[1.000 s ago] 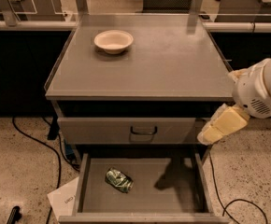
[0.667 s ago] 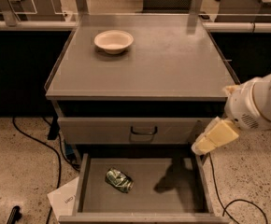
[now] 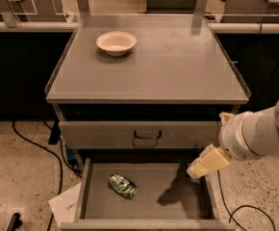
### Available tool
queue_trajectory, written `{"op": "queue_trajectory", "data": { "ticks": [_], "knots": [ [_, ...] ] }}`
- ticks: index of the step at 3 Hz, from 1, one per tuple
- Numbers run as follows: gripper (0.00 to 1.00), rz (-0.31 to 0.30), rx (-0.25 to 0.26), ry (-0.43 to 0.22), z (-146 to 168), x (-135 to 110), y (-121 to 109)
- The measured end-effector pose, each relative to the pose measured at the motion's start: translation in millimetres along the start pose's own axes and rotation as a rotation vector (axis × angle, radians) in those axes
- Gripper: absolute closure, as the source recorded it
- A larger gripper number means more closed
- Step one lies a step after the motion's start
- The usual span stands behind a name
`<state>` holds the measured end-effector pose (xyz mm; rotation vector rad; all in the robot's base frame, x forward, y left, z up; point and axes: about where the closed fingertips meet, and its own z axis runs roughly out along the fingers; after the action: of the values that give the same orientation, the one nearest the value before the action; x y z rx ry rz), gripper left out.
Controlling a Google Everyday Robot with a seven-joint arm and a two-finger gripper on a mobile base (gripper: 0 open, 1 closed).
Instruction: Pick green can from middle drawer and place on counter
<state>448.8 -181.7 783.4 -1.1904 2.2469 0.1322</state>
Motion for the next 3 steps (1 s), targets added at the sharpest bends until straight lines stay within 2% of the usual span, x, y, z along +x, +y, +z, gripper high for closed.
{"op": "queue_trajectory", "data": {
  "ticks": [2, 3],
  "knots": [
    [0.0, 0.016, 0.026, 0.002, 2, 4, 0],
    [0.0, 0.084, -0.017, 0.019, 41, 32, 14]
  ]
}}
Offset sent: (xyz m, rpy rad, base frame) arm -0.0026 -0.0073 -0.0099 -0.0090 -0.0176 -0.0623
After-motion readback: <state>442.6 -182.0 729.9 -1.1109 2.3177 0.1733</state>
